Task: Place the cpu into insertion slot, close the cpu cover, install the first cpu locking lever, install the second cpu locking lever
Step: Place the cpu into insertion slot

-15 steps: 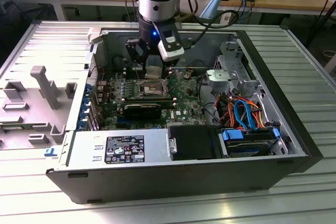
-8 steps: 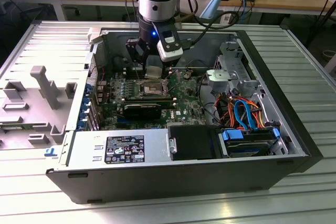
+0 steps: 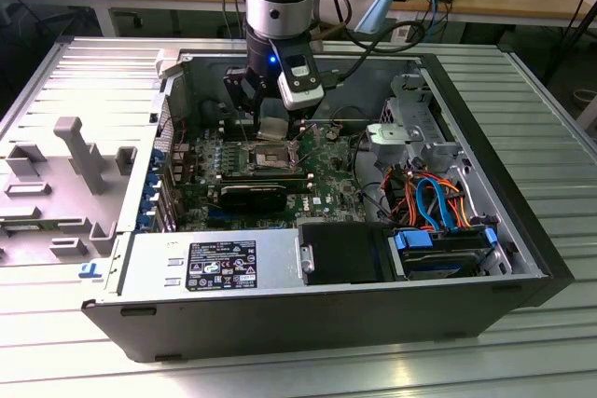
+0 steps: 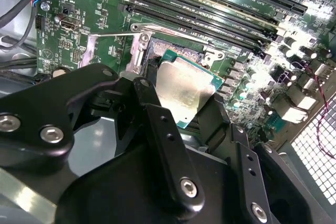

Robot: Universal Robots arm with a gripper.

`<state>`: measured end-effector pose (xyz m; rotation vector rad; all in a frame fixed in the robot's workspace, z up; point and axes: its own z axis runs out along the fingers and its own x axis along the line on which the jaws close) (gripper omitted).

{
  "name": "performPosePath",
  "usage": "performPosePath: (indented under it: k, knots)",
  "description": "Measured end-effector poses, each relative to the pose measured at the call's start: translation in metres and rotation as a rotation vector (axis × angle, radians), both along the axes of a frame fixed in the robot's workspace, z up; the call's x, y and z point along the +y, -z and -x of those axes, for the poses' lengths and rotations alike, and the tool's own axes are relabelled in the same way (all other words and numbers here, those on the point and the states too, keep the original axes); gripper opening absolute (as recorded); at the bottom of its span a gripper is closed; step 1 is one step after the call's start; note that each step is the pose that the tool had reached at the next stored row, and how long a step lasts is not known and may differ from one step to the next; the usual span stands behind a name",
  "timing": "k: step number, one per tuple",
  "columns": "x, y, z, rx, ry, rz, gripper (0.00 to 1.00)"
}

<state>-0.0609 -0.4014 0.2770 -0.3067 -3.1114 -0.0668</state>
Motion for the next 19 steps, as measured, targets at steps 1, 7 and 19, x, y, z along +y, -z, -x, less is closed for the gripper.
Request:
performPosePath:
  k: [1,7,19]
  knots:
    - [0.0000,0.0001,0.0000,0.0000,0.004,0.0003,0.54]
    - [0.0000,0.0002,0.0000,0.0000,0.022,0.0021,0.54]
    - [-0.0002,0.0012,-0.0001,0.0001,0.119,0.0107,0.54]
